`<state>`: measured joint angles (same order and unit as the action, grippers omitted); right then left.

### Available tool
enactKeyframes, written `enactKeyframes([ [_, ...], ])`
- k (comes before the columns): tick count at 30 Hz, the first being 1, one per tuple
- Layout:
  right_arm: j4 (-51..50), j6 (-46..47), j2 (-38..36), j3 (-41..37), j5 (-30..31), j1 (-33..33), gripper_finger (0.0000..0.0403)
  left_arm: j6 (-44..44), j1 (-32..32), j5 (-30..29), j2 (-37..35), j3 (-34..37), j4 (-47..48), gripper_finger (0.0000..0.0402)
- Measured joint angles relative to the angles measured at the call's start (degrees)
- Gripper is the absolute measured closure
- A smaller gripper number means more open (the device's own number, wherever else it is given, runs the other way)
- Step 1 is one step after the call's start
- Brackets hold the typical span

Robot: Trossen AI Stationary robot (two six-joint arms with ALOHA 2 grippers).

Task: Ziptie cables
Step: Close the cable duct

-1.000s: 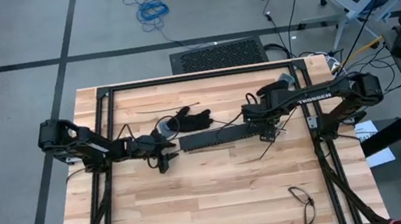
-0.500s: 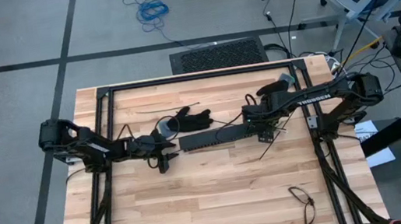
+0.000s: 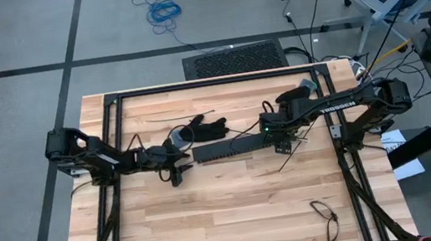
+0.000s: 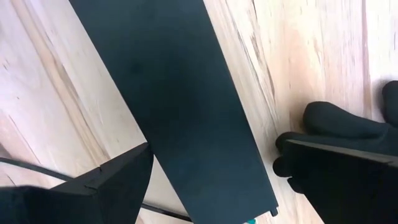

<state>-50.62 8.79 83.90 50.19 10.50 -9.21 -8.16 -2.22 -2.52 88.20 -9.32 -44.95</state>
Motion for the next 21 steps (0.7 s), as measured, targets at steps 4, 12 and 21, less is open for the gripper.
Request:
enactKeyframes([
  [4, 0.06, 0.46, 0.0, 0.0, -0.02, 0.0, 0.0049, 1.01, 0.0, -0.56, 0.0, -0.02, -0.18, 0.0185],
  [12, 0.59, 0.59, 0.0, 0.0, -0.34, 0.0, 0.0049, 1.08, -0.04, -1.21, -0.05, -0.6, 0.27, 0.0117],
  [21, 2.08, 0.62, 0.0, 0.0, -0.34, 0.0, 0.0049, 4.48, -0.07, -3.99, 1.52, -3.72, 3.62, 0.0053],
])
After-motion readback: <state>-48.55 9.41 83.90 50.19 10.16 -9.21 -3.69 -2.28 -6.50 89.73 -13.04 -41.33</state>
